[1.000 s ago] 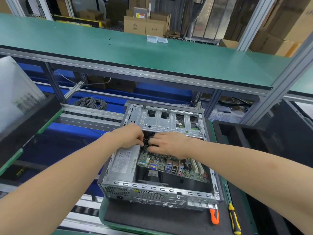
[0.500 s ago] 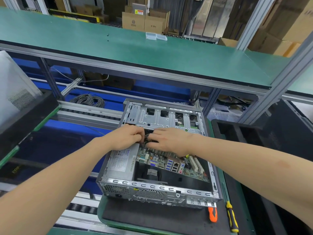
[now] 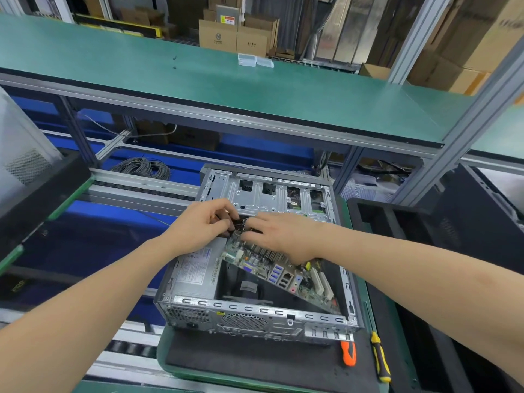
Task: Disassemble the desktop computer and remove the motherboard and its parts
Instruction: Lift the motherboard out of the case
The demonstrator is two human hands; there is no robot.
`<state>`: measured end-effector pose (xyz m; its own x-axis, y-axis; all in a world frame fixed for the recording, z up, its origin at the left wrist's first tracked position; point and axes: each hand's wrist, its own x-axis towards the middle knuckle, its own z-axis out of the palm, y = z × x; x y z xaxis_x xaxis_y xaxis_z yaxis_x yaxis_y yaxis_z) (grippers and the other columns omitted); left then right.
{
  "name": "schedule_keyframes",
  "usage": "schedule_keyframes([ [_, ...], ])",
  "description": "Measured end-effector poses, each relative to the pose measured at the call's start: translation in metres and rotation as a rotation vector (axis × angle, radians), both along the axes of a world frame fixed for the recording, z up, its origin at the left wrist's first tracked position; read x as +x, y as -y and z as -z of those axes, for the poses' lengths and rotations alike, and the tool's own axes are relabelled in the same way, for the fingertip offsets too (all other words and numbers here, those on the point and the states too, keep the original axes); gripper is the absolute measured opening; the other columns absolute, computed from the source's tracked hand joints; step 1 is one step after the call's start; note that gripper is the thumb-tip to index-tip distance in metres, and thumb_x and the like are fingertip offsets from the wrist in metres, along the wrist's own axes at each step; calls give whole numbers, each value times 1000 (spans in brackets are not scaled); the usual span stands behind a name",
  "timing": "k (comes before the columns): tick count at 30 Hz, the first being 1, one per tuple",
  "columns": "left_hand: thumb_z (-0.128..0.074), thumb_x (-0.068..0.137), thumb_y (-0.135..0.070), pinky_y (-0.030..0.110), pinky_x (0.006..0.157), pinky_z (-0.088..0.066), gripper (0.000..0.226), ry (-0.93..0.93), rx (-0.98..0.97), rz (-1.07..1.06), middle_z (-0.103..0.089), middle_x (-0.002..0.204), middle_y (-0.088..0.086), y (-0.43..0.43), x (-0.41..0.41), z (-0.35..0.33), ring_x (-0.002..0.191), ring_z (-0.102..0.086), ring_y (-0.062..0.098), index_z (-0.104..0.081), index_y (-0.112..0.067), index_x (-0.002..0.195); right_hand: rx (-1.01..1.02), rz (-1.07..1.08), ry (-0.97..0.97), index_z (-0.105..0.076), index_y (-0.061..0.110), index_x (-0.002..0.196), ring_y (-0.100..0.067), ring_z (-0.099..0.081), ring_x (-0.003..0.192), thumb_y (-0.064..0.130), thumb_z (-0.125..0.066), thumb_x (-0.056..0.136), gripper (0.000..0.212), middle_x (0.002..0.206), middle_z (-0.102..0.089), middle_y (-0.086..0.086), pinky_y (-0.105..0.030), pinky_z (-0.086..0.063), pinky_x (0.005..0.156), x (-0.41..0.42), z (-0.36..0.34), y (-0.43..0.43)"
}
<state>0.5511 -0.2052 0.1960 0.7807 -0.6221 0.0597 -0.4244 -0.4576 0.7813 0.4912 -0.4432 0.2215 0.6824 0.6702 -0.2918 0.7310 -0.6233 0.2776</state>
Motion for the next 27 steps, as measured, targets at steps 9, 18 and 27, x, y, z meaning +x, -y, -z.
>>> schedule_keyframes([
  [9, -53, 95, -23, 44, 90, -54, 27, -210, -285, -22, -75, 99, 13, -5, -10, -13, 96, -70, 26, -72, -5, 103, 153, 93, -134, -34, 18, 146, -18, -40, 107, -5, -68, 75, 83, 130, -38, -2, -33, -49, 61, 9, -22, 4],
  [18, -38, 108, -18, 25, 67, -51, 40, -536, -293, -46, -67, 97, 24, 7, -17, -31, 83, -62, 27, -67, 8, 100, 244, 10, -118, -32, 22, 150, -4, -25, 89, -2, -77, 66, 98, 131, -38, 1, -16, -24, 51, -1, -52, -1],
  [27, -65, 79, -47, 41, 92, -59, 44, -559, -427, -163, -77, 112, 7, 24, -3, -18, 103, -74, 24, -72, -19, 113, 286, 60, -171, -25, 35, 147, -8, -41, 114, 32, -97, 57, 116, 137, -35, 5, -33, -48, 96, -4, -98, 11],
])
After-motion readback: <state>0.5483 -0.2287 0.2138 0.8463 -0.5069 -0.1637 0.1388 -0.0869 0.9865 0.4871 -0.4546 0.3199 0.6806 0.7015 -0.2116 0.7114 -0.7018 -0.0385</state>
